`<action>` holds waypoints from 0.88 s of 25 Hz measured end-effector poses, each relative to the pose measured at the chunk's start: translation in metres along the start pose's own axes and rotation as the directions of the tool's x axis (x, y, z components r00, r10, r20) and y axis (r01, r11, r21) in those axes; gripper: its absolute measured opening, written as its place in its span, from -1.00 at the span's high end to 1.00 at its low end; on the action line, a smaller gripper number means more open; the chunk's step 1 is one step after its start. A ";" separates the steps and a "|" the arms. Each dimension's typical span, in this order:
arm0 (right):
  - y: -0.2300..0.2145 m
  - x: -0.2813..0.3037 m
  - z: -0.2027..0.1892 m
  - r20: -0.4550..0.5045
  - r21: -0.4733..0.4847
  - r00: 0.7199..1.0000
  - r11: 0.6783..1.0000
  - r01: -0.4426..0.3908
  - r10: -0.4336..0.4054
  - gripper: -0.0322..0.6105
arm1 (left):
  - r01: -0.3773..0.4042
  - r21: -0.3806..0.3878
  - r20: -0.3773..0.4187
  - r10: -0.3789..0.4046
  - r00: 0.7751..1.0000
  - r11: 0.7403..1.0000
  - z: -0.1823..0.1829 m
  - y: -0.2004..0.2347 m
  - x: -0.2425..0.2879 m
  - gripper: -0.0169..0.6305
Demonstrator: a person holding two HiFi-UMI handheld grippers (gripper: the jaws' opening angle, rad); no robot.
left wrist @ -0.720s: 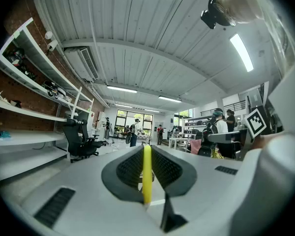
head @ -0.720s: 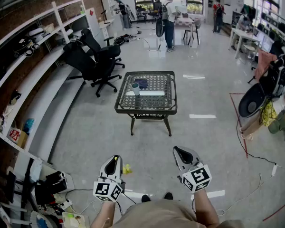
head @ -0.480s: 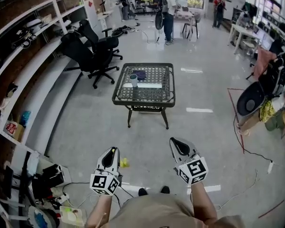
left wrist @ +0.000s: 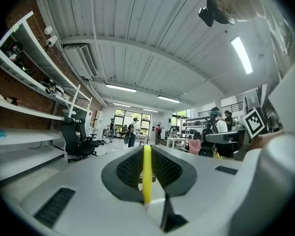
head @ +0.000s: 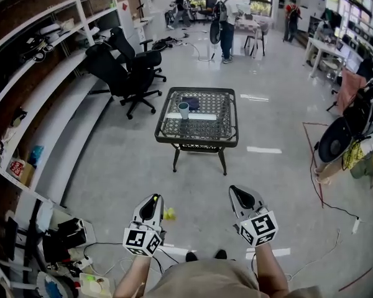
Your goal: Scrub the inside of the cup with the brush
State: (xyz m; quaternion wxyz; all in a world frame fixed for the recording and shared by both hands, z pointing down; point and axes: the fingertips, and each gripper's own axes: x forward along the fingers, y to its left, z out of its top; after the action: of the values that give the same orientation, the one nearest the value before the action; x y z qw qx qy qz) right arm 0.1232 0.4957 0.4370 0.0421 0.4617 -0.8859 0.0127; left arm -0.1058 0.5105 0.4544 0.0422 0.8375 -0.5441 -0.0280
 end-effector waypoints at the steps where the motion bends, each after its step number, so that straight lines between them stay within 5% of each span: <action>1: 0.003 0.003 -0.002 -0.006 0.001 1.000 1.000 0.005 -0.005 0.85 | 0.011 0.017 -0.010 -0.010 1.000 1.000 -0.004 0.002 -0.001 0.79; 6: 0.014 0.016 -0.021 -0.033 0.003 0.999 0.999 0.044 -0.044 0.85 | 0.065 0.052 -0.051 -0.062 0.997 0.997 -0.024 0.010 -0.003 0.79; 11: 0.024 0.024 -0.035 -0.054 0.040 0.998 0.998 0.043 -0.041 0.85 | 0.084 -0.003 -0.082 -0.084 0.993 0.996 -0.038 0.028 0.000 0.79; 22: -0.008 0.077 -0.030 -0.037 0.005 0.998 0.999 -0.054 0.054 0.85 | 0.013 -0.022 -0.080 -0.015 0.997 1.000 -0.032 0.049 0.051 0.79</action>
State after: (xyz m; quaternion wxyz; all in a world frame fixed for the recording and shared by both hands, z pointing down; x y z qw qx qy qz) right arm 0.0881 0.4298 0.4734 0.0573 0.4373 -0.8972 0.0244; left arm -0.1271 0.4455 0.4909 0.0728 0.8412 -0.5359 -0.0005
